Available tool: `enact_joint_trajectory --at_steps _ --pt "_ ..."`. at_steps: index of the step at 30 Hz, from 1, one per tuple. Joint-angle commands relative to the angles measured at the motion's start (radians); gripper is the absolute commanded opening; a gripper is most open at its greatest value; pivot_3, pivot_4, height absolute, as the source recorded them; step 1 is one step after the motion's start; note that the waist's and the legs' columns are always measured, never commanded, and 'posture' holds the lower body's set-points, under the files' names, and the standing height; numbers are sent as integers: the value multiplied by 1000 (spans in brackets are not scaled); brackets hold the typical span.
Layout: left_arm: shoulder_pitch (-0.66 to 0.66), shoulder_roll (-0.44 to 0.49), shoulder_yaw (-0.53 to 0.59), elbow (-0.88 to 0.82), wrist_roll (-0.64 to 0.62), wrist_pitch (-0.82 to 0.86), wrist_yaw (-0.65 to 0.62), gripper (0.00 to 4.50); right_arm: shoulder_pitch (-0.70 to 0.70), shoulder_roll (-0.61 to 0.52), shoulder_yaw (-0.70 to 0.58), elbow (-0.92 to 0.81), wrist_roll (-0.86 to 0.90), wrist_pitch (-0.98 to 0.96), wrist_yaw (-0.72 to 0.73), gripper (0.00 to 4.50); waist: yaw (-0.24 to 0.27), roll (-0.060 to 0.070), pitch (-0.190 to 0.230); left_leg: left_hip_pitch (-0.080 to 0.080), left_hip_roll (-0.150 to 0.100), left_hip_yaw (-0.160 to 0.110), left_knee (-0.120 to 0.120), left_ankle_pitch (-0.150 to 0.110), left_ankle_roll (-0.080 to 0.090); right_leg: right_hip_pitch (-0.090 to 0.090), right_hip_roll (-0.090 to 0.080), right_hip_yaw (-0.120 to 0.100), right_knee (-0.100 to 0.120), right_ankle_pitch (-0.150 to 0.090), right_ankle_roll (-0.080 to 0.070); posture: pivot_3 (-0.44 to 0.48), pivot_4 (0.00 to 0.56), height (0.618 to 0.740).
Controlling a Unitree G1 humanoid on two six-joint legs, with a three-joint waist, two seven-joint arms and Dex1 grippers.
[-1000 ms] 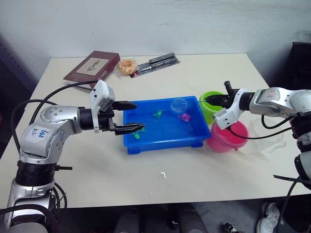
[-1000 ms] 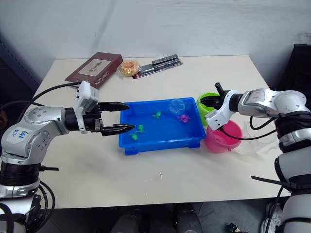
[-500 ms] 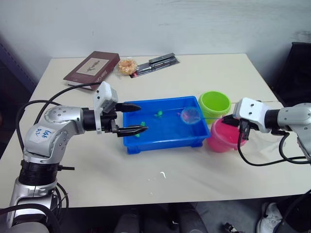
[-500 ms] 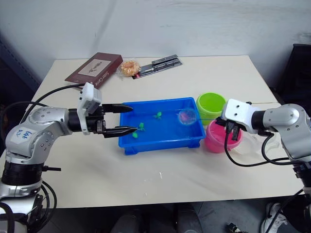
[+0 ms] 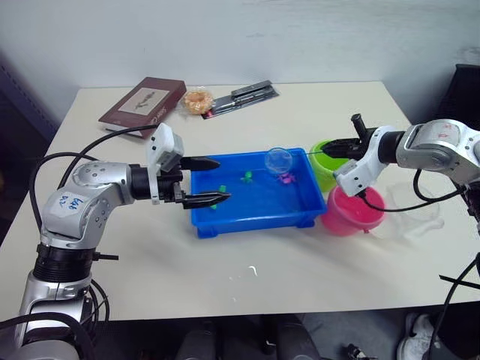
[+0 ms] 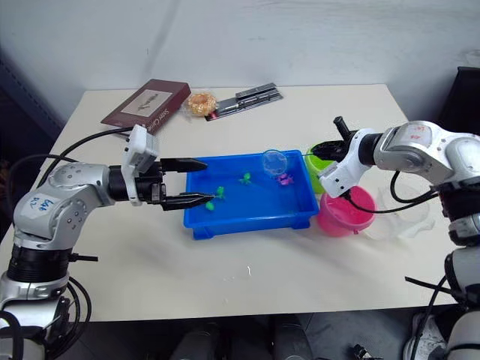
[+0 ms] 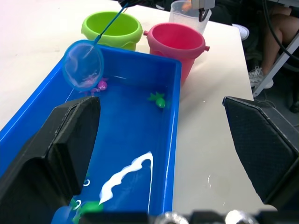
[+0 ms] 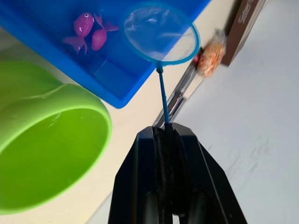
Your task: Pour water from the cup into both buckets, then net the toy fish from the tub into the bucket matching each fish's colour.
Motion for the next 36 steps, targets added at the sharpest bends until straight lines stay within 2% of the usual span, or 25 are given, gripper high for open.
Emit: enact_joint_trajectory --at_steps 1,9,17,24,36 --pt "9 17 33 -31 -8 -14 12 4489 -93 12 65 121 -169 -41 -196 0 -1 0 0 0 0 0 0 0 0 0 0 0 0 0 0 0 150 740" --pt "30 23 49 -58 -21 -5 37 4489 -216 69 235 285 -403 -8 -493 0 -4 0 0 0 1 0 0 0 0 0 1 0 1 0 -1 0 150 740" --pt "27 31 51 -60 -24 -3 43 4489 -265 75 346 336 -505 -21 -655 0 -5 0 0 0 1 0 -1 0 -1 0 1 0 1 0 -1 0 150 740" --pt "25 29 51 -58 -24 -5 46 4489 -248 48 289 296 -394 -114 -584 0 -6 0 0 0 0 0 -1 0 -1 0 1 0 1 0 -1 0 150 740" --pt "29 33 30 -54 -4 -25 27 4489 -266 41 320 315 -434 -51 -545 0 -5 0 0 0 1 0 -1 0 -1 0 1 0 1 0 -1 0 150 740"
